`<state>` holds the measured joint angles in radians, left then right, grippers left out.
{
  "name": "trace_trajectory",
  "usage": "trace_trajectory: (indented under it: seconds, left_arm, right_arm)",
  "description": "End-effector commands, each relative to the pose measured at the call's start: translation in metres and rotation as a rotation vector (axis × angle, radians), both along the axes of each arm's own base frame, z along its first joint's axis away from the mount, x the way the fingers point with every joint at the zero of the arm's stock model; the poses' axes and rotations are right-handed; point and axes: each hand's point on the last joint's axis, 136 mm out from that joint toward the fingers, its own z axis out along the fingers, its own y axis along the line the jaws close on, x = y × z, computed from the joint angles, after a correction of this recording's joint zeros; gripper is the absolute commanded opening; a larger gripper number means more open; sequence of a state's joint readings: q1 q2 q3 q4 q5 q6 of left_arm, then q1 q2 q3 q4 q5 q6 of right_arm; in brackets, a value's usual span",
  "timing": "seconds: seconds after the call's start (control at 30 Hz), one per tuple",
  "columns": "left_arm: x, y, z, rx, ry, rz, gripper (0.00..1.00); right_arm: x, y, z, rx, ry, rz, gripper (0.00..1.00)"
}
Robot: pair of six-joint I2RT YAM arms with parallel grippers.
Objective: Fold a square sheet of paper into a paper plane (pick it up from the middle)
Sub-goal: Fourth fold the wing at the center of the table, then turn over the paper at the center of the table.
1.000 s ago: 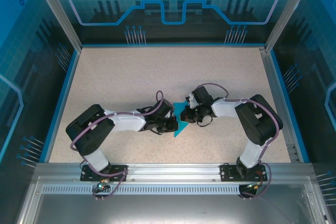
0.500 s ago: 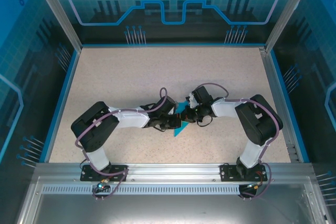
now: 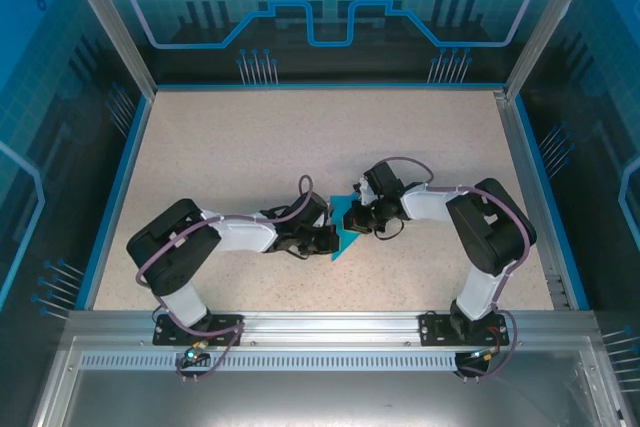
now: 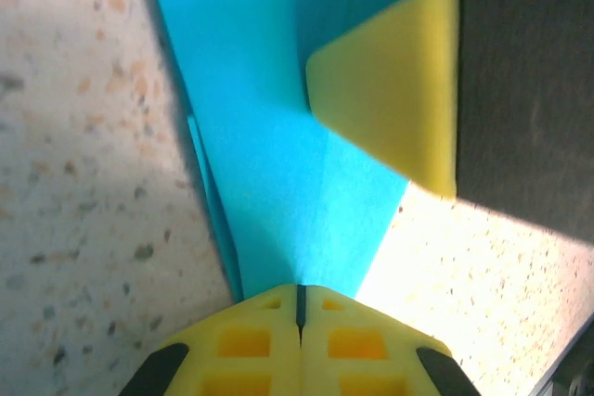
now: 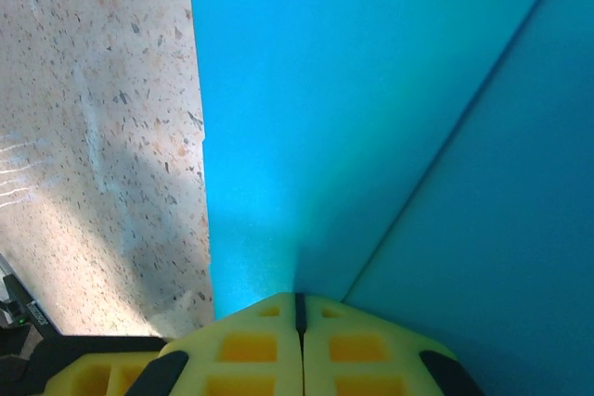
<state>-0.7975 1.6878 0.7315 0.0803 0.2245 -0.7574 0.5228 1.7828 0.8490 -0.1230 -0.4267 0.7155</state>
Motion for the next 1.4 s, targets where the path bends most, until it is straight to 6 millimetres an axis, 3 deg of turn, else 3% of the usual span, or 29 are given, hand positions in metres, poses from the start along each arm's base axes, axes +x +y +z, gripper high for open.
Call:
trace_trajectory:
  seconds: [0.0, 0.27, 0.47, 0.6, 0.73, 0.87, 0.93, 1.1, 1.37]
  left_arm:
    - [-0.043, 0.019, -0.018, 0.077, 0.117, -0.060, 0.04]
    - [-0.064, 0.017, -0.014, 0.080, 0.129, -0.121, 0.04]
    - [-0.058, 0.012, 0.013, 0.054, 0.064, -0.149, 0.07]
    - [-0.043, 0.010, 0.041, 0.033, -0.014, -0.138, 0.10]
    - [-0.017, 0.023, 0.061, 0.017, -0.062, -0.037, 0.17]
    - [0.007, 0.042, 0.065, 0.010, -0.069, 0.093, 0.25]
    - [0.019, 0.045, 0.067, -0.012, -0.066, 0.139, 0.30]
    - [0.040, 0.040, 0.068, -0.056, -0.064, 0.190, 0.40]
    - [0.054, 0.031, 0.055, -0.066, -0.026, 0.200, 0.46]
  right_arm:
    - [-0.024, -0.032, -0.049, -0.194, 0.125, -0.046, 0.05]
    - [-0.026, -0.033, -0.053, -0.198, 0.135, -0.053, 0.05]
    - [-0.019, -0.028, -0.043, -0.179, 0.106, -0.047, 0.06]
    - [-0.008, -0.020, -0.023, -0.151, 0.062, -0.033, 0.06]
    - [0.012, -0.008, 0.014, -0.099, -0.022, -0.032, 0.10]
    - [0.023, -0.011, 0.045, -0.078, -0.097, -0.080, 0.26]
    - [0.025, -0.019, 0.051, -0.092, -0.114, -0.124, 0.36]
    - [0.028, -0.031, 0.048, -0.106, -0.112, -0.205, 0.45]
    - [0.034, -0.017, 0.029, -0.072, -0.060, -0.181, 0.42]
